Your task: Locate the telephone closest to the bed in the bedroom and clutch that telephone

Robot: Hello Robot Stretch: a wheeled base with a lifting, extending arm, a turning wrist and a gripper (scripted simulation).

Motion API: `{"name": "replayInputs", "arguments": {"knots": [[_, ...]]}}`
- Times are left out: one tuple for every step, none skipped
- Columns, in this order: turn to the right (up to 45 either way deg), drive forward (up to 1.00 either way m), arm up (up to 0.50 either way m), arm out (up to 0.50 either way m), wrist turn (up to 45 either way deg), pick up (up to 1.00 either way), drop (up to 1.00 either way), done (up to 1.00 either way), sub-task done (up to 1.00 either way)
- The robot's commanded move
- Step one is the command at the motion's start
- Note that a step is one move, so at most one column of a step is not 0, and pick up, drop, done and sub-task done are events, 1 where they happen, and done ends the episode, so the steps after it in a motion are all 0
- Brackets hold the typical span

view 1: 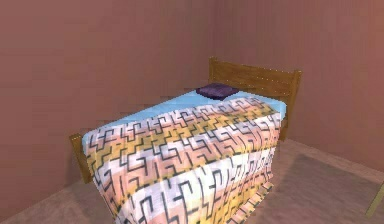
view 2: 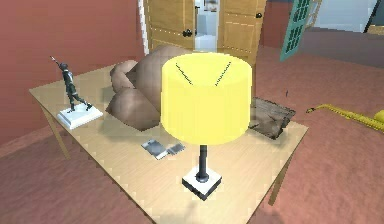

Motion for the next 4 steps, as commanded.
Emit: {"name": "replayInputs", "arguments": {"knots": [[0.0, 0.00, 0.32, 0.00, 0.0, 0.00, 0.00, 0.00, 0.00], [0.0, 0.00, 0.00, 0.40, 0.0, 0.00, 0.00, 0.00, 0.00], [0.0, 0.00, 0.00, 0.00, 45.0, 0.00, 0.00, 0.00, 0.00], [0.0, 0.00, 0.00, 0.00, 45.0, 0.00, 0.00, 0.00, 0.00]]}}
